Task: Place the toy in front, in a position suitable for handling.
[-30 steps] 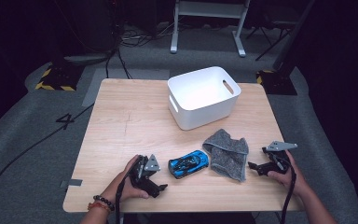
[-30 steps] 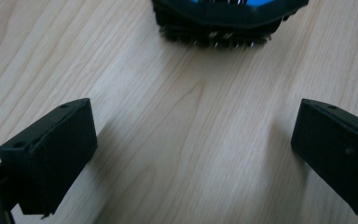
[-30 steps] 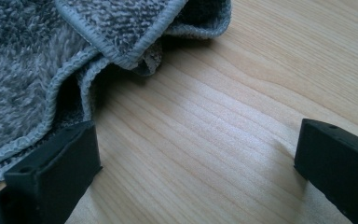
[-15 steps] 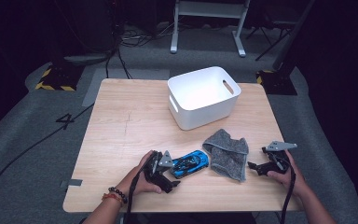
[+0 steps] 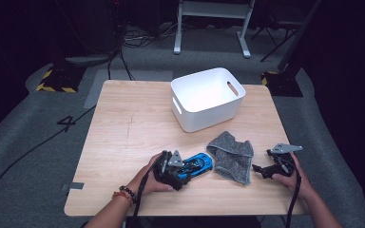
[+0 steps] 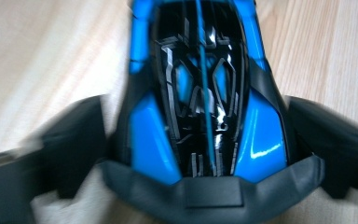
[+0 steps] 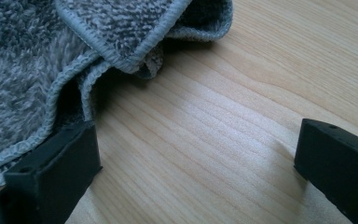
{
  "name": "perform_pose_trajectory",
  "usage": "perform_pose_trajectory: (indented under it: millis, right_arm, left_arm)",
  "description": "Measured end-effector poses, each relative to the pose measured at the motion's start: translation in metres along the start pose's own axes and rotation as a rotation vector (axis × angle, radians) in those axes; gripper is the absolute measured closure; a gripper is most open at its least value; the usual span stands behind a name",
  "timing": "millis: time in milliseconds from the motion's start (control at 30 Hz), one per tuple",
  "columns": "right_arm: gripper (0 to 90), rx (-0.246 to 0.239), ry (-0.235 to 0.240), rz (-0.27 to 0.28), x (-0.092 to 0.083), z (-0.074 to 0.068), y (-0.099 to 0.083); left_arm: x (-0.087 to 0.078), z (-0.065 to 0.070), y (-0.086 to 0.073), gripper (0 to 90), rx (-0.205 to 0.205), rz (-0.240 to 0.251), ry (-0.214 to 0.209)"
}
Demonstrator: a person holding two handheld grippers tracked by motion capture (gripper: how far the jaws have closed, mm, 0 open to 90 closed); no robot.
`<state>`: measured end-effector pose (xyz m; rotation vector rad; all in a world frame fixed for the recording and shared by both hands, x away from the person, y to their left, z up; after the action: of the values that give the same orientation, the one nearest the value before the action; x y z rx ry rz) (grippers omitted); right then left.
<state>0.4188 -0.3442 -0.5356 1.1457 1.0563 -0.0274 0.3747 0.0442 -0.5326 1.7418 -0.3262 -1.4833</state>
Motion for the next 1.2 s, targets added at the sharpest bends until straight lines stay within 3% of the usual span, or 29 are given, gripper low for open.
perform_pose_trajectory:
  millis: [100, 133, 167, 233, 300, 367, 433, 533, 600, 667, 700, 800, 900, 933, 1067, 1133, 1200]
  right_arm:
    - [1.5, 0.0, -0.005, 0.002, 0.0, -0.001, 0.0]
    - [6.0, 0.002, -0.007, 0.004, -0.001, -0.001, 0.001]
    - [27.2, 0.015, -0.036, 0.023, -0.006, -0.001, 0.005]
    - [15.4, 0.005, -0.058, 0.051, -0.013, -0.001, 0.012]
    - [22.8, 0.014, -0.031, 0.131, -0.027, -0.002, 0.023]
    - [20.7, 0.007, -0.026, 0.18, -0.037, -0.006, 0.035]
    - [21.0, -0.013, -0.004, 0.202, -0.041, -0.014, 0.045]
    - [22.2, -0.078, 0.024, 0.208, -0.038, -0.032, 0.059]
    - [23.0, -0.1, 0.045, 0.204, -0.036, -0.039, 0.063]
    - [31.1, -0.177, 0.115, 0.166, -0.026, -0.055, 0.076]
    - [31.6, -0.192, 0.122, 0.155, -0.022, -0.058, 0.081]
    - [30.9, -0.194, 0.136, 0.129, -0.006, -0.064, 0.089]
    - [31.3, -0.188, 0.117, 0.081, 0.015, -0.062, 0.088]
    - [31.3, -0.188, 0.117, 0.081, 0.015, -0.062, 0.088]
    - [40.8, -0.148, 0.156, 0.001, 0.039, -0.057, 0.073]
    - [43.3, -0.155, 0.135, -0.044, 0.048, -0.057, 0.065]
    - [49.5, -0.138, 0.12, -0.025, 0.048, -0.056, 0.064]
  left_arm:
    - [0.0, 0.0, 0.001, 24.0, 0.003, -0.002, -0.001]
    - [0.0, 0.0, 0.0, 24.0, 0.005, -0.002, -0.002]
    - [-0.001, -0.001, 0.0, 24.1, 0.013, -0.007, -0.01]
    - [-0.003, -0.003, -0.002, 24.2, 0.033, -0.016, -0.027]
    - [-0.004, -0.005, -0.002, 24.3, 0.043, -0.009, -0.044]
    - [-0.003, -0.006, -0.002, 24.3, 0.054, 0.002, -0.061]
    - [-0.002, -0.006, -0.001, 24.3, 0.069, 0.0, -0.078]
    - [0.001, -0.003, 0.002, 24.3, 0.095, -0.001, -0.109]
    - [0.001, -0.002, 0.003, 24.3, 0.105, -0.005, -0.115]
    - [0.001, -0.001, 0.003, 24.3, 0.129, -0.015, -0.133]
    - [0.001, -0.001, 0.004, 24.3, 0.139, -0.024, -0.132]
    - [0.002, -0.003, 0.005, 24.2, 0.157, -0.033, -0.147]
    - [0.003, -0.005, 0.005, 24.2, 0.154, -0.024, -0.147]
    - [0.003, -0.005, 0.005, 24.0, 0.154, -0.024, -0.147]
    - [0.001, -0.002, 0.002, 17.0, 0.064, -0.034, -0.076]
    - [-0.002, 0.001, 0.001, 15.5, 0.025, -0.048, -0.04]
    - [-0.003, 0.002, -0.001, 16.2, 0.018, -0.053, -0.022]
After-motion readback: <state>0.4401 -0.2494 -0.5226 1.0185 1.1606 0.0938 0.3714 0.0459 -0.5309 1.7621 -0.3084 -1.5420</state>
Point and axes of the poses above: each handheld gripper's, and its own axes: x roughly forward along the jaws, y roughly out of its top, z roughly to its right, the point moved 4 cm from there along x, roughly forward along the jaws, and after that the axes turned 1 degree about z, right-handed, at the moved point
